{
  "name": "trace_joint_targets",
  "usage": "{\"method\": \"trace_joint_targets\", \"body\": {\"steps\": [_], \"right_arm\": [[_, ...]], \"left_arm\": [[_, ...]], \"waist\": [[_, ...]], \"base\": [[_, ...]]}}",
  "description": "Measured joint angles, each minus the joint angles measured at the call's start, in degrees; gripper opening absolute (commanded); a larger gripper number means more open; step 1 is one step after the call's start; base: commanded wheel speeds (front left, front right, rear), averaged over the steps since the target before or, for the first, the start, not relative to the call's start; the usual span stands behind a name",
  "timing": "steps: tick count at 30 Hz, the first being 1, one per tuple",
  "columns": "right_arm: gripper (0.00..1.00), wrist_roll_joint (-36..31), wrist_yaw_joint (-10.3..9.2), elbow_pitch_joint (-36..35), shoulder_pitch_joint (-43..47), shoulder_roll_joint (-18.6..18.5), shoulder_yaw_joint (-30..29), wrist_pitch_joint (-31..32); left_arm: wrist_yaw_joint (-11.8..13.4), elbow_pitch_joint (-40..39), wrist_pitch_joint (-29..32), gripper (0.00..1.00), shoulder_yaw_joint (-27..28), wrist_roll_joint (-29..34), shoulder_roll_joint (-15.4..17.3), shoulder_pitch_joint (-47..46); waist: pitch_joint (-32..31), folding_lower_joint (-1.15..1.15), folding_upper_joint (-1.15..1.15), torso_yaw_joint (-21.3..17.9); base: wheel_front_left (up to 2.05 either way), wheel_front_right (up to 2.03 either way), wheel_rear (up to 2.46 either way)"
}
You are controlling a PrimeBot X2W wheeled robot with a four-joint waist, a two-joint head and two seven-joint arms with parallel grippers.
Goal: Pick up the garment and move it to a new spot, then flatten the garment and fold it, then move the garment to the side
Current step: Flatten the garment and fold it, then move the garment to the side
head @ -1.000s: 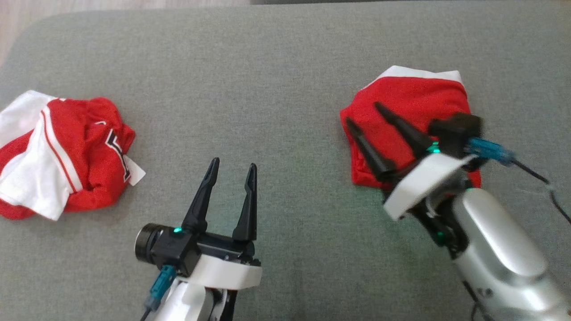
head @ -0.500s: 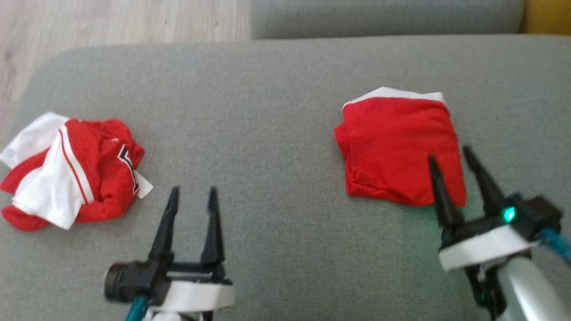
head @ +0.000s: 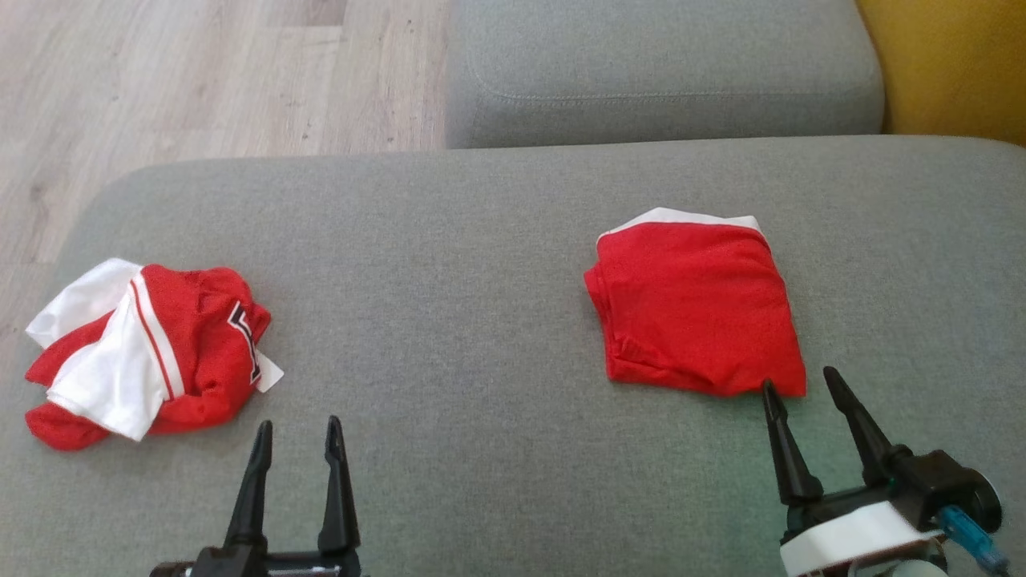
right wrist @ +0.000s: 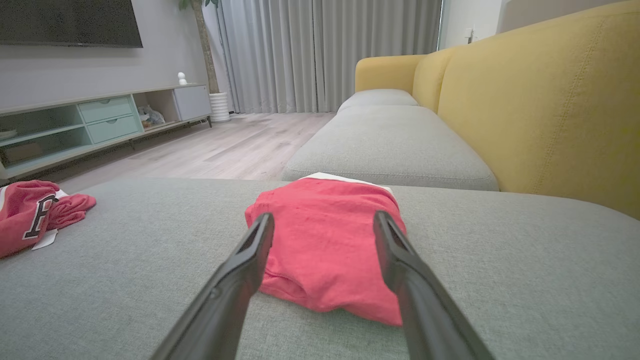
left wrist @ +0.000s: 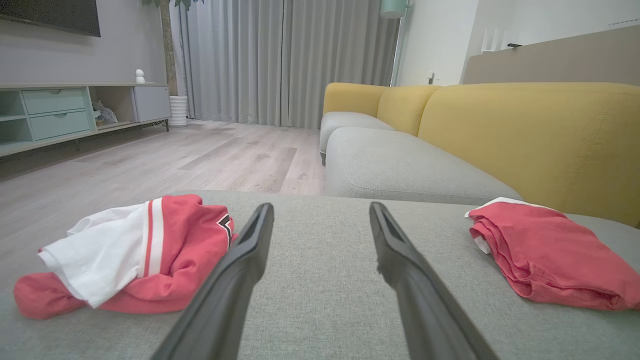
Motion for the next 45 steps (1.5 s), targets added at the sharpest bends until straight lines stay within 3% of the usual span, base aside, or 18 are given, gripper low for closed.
{"method": "trace_joint_targets", "body": {"steps": [6, 33, 45], "right_arm": [[1.0, -0.18, 0.0, 0.04, 0.02, 1.05, -0.08, 0.0], [1.0, -1.15, 0.0, 0.76, 1.2, 1.83, 0.09, 0.0], [1.0, -1.72, 0.0, 0.69, 0.77, 1.87, -0.88, 0.0]], "left_arm": [[-1.16, 0.96, 0.01, 1.0, 0.14, 0.73, 0.01, 0.27], [-1.24, 1.77, 0.01, 1.0, -0.14, 1.52, 0.03, 0.44], [-1.12, 0.13, 0.01, 1.0, -0.66, 2.04, 0.03, 0.34]], "waist": [[-0.77, 0.01, 0.0, -0.07], [-0.54, 0.01, 0.0, -0.5], [2.38, 0.01, 0.0, -0.27]], "base": [[0.0, 0.0, 0.0], [0.0, 0.0, 0.0], [0.0, 0.0, 0.0]]}}
